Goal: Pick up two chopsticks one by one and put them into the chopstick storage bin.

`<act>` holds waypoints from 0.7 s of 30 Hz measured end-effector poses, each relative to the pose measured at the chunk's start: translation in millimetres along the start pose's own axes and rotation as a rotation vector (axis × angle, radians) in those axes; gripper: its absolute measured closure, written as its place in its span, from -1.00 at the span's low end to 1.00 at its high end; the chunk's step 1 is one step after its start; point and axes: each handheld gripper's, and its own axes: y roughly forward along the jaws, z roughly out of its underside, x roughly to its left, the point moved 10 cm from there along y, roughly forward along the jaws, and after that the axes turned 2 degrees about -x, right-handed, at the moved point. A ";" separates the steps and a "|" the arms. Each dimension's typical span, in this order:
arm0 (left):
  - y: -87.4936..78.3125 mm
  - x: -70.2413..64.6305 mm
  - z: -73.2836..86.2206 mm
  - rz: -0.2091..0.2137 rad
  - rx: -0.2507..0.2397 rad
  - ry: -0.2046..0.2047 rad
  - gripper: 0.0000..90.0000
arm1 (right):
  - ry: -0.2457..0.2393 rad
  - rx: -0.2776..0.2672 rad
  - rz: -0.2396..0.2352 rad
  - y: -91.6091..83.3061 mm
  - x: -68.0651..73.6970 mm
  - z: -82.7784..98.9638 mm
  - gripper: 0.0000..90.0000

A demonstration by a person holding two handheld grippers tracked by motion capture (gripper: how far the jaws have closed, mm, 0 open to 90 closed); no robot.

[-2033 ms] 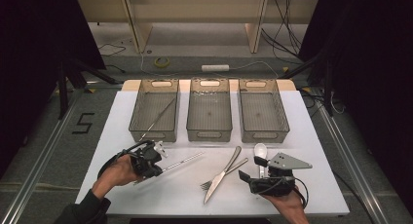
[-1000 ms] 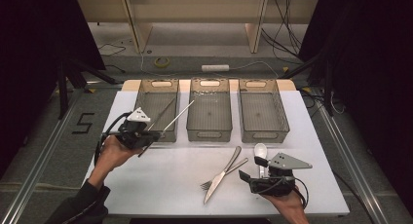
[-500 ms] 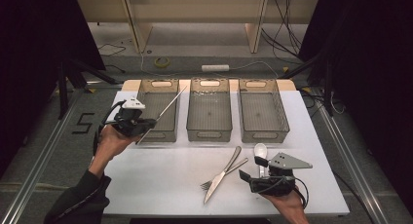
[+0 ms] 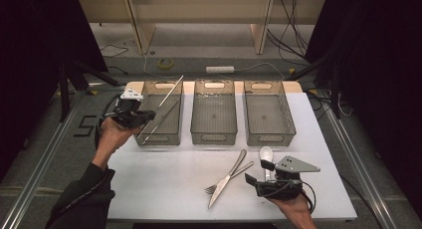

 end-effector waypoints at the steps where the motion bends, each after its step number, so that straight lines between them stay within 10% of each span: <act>1: 1.4 2.0 -1.1 -0.004 -0.003 -0.005 0.89 | 0.000 -0.001 0.000 0.2 0.3 -0.1 -0.44; 21: 21.9 43.1 0.6 -0.084 -0.018 -0.099 0.89 | -0.002 0.002 -0.003 0.8 0.5 0.7 -0.44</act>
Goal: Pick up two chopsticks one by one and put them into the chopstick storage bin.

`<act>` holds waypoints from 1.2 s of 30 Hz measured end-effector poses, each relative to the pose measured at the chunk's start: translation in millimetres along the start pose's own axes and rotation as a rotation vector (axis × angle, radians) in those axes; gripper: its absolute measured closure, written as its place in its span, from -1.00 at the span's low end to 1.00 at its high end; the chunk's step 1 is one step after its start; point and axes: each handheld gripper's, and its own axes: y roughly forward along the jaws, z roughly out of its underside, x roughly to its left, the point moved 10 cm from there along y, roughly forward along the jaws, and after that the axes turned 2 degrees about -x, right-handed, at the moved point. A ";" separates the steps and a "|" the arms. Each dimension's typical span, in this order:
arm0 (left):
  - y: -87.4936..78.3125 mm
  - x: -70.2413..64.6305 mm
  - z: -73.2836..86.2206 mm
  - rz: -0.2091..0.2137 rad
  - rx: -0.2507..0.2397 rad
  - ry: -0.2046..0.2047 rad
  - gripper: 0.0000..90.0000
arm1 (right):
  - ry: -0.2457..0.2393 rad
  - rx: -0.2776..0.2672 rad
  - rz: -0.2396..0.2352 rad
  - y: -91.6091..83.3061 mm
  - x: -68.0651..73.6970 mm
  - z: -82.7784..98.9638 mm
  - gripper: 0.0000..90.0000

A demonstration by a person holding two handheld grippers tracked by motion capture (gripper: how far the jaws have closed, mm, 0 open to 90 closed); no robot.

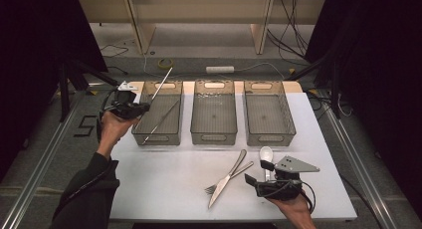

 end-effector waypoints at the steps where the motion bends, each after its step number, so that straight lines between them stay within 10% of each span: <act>1: 1.1 1.1 1.1 -0.002 -0.003 -0.002 0.89 | 0.000 0.000 -0.001 0.0 0.2 -0.1 -0.44; 36: 29.8 12.5 28.6 -0.042 0.067 -0.031 0.88 | 0.002 0.000 -0.006 -0.8 1.3 0.4 -0.44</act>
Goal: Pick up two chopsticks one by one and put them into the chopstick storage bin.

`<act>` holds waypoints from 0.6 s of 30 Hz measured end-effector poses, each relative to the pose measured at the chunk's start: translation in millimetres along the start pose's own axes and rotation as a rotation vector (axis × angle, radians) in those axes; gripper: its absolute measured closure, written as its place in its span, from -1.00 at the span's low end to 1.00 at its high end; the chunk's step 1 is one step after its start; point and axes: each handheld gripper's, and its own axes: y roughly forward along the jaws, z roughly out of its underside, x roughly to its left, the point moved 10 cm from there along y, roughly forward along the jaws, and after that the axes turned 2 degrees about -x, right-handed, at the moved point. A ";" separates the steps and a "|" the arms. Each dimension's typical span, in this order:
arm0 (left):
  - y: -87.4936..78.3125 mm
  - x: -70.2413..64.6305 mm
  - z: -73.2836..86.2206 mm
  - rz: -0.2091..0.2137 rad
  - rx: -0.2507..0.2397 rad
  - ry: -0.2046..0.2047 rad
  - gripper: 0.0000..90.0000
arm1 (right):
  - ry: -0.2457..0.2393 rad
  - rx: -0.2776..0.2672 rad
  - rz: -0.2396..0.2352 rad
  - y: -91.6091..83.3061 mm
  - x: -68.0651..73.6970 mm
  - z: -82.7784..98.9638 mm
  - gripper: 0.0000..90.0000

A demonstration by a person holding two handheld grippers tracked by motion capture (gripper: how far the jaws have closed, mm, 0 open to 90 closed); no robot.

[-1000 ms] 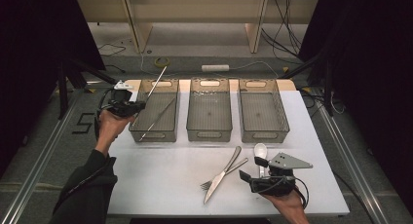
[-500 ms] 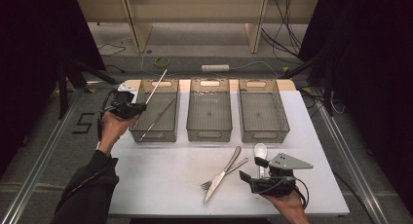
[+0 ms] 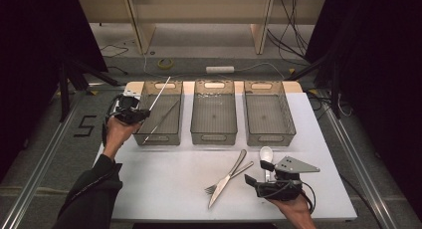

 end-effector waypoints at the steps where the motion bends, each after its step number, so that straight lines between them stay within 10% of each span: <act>1: 0.5 0.1 0.5 0.002 0.001 -0.002 0.88 | 0.001 0.000 0.001 -0.2 0.1 0.0 -0.44; 11: 5.2 4.1 5.7 -0.018 0.024 -0.033 0.84 | 0.001 0.000 0.001 -0.2 0.1 0.0 -0.44; 18: -1.0 2.4 0.8 -0.016 0.015 -0.060 0.22 | 0.001 -0.002 0.002 -0.6 -0.3 -0.4 -0.44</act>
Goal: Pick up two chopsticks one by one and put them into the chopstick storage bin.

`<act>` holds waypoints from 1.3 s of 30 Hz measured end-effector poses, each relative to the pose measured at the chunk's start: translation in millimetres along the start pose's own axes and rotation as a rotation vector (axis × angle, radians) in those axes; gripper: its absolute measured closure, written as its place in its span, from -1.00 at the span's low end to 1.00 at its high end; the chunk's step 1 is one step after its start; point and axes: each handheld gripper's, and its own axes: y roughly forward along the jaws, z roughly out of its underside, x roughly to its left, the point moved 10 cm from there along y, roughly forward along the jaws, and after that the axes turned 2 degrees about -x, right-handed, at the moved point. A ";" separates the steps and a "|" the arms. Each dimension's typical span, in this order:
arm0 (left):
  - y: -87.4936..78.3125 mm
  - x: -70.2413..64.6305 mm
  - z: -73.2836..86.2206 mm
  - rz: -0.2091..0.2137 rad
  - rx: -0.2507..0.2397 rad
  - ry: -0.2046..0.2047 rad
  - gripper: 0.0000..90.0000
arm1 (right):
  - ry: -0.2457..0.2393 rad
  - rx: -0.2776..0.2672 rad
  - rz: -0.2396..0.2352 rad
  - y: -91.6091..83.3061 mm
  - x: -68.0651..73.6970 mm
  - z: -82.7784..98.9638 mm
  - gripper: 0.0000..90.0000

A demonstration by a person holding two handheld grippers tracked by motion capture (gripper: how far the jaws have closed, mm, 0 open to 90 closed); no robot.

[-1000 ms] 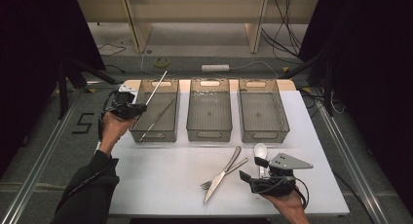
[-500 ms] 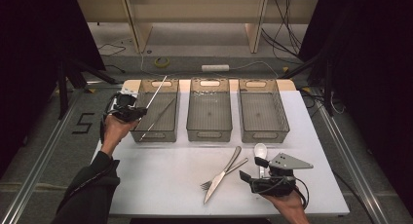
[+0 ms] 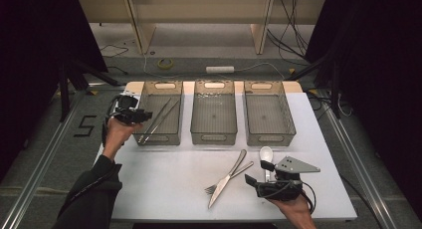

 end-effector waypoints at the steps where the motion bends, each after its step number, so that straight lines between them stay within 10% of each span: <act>1: -1.7 -1.1 -0.9 0.000 0.002 -0.002 0.14 | -0.001 -0.001 0.001 -0.2 -0.1 -0.1 -0.44; 14: -34.2 -26.2 -2.3 0.130 -0.038 -0.022 -0.44 | 0.019 0.018 0.057 -2.8 -14.5 1.7 -0.44; 39: -77.3 -96.9 26.0 0.355 -0.210 0.007 -0.57 | 0.017 0.168 0.209 1.3 -48.4 18.9 -0.42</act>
